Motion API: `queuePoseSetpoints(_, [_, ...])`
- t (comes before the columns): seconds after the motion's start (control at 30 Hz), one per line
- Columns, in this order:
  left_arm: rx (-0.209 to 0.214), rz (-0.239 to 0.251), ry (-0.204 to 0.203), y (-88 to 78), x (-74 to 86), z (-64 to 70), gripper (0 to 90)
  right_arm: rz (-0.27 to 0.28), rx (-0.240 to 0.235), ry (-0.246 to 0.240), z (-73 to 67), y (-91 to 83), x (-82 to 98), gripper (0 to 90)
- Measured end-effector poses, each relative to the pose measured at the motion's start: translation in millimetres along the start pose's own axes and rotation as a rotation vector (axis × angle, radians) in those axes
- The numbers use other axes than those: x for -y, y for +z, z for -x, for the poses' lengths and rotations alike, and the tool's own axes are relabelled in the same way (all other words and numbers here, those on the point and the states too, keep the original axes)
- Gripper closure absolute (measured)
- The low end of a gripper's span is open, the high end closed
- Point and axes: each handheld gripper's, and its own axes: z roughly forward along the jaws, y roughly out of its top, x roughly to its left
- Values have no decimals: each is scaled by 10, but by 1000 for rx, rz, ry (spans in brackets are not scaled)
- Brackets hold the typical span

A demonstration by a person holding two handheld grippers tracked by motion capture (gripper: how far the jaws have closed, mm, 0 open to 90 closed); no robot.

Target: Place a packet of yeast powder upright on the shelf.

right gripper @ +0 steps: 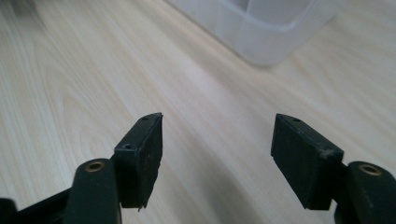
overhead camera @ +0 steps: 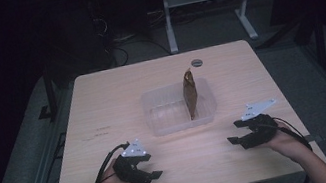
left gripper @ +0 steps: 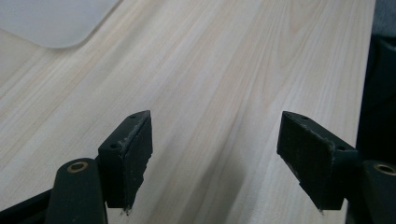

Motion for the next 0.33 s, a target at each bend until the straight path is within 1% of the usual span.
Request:
queuePoseSetpoints(0.03, [1,-2,7,3,0,-2,263,-19,-7,-4,-1,13,11,321])
queuePoseSetpoints(0.07, [2,-1,10,10,-1,-2,263,-21,-2,-12,-3,19,15,321])
queuePoseSetpoints(0.13, [5,-2,11,18,-1,-4,262,-13,0,-7,-4,25,14,311])
queuePoseSetpoints(0.17, [7,-3,0,24,1,2,262,-13,0,-7,-4,25,14,311])
queuePoseSetpoints(0.2, [7,-5,2,30,3,3,262,-14,2,-5,0,25,15,307])
queuePoseSetpoints(0.27, [4,-13,24,42,6,-7,262,-14,7,-4,7,33,28,297])
queuePoseSetpoints(0.3, [9,-18,11,53,12,3,262,-14,10,-7,15,42,37,292])
queuePoseSetpoints(0.33, [7,-17,9,62,13,4,262,-20,16,-1,15,51,45,286])
